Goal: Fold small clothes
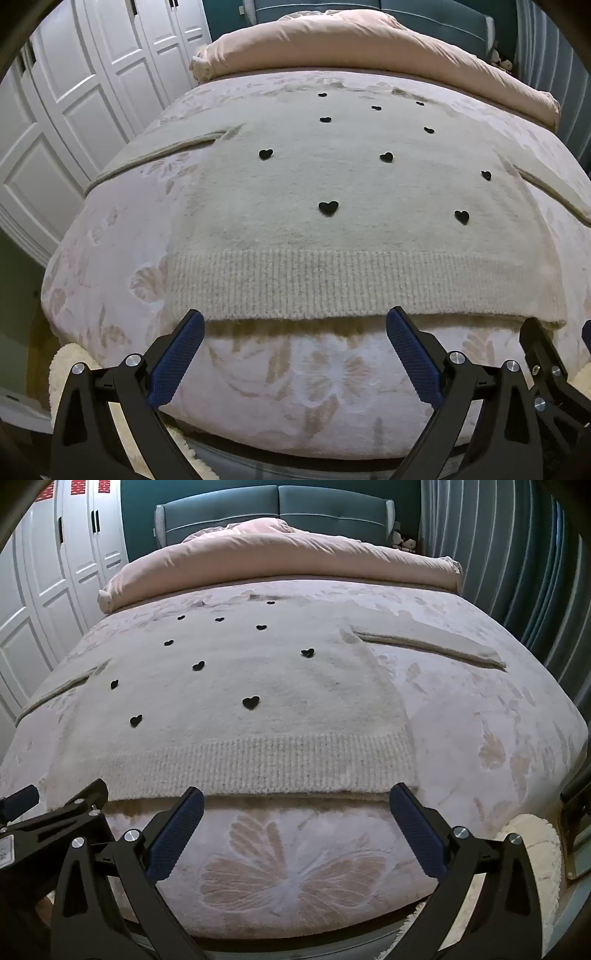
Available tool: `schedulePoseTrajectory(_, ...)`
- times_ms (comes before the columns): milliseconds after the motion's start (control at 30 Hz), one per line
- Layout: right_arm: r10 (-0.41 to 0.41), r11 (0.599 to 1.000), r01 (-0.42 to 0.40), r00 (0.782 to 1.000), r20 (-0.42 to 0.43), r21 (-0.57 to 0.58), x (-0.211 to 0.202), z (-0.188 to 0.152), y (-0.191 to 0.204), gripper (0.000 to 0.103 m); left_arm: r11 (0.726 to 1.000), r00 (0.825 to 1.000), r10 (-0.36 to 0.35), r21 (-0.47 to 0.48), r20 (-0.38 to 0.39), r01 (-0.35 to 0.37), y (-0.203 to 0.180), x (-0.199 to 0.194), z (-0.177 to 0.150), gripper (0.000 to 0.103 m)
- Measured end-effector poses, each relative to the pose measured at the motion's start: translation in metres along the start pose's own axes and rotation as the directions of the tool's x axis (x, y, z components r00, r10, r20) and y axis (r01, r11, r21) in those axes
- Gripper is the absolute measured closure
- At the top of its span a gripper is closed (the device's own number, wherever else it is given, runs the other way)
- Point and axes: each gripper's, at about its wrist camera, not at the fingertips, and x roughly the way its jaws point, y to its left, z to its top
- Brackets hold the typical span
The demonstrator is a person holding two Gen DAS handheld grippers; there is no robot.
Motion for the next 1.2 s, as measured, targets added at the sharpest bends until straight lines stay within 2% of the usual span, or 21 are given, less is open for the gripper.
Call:
schedulePoseTrajectory(67,0.002,1.000,-0.002,1.000,-0.001,-0.002,0.000,0.001,0.001,0.005,1.000,1.000,0.005,-0.009,-0.001,-0.005,0.000,0.000,-0.001,0.007)
schedulePoseTrajectory(100,0.004,1.000,-0.004,1.000,-0.001,-0.003,0.000,0.002,0.002,0.005,0.999,0.999,0.031,0.013,0.012,-0.031,-0.006,-0.001,-0.005,0.007)
schedulePoseTrajectory(167,0.008,1.000,-0.008,1.000,-0.001,0.000,0.000,0.003,0.002,0.005,1.000,1.000,0.017,0.023,-0.024,-0.016,-0.008,0.002,0.003,0.007)
schedulePoseTrajectory(200,0.009,1.000,-0.009,1.000,0.001,-0.002,0.000,0.004,0.003,0.005,1.000,0.999,0.021,0.022,-0.023,-0.021,-0.011,0.002,0.003,0.007)
schedulePoseTrajectory(267,0.008,1.000,-0.008,1.000,0.001,-0.002,0.003,-0.002,-0.004,0.005,1.000,1.000,-0.014,-0.003,-0.027,0.014,-0.001,0.004,0.004,0.007)
schedulePoseTrajectory(1200,-0.004,1.000,0.004,1.000,-0.021,0.004,0.007,-0.002,0.000,0.005,1.000,1.000,-0.006,-0.001,-0.021,0.006,0.004,0.004,0.004,0.009)
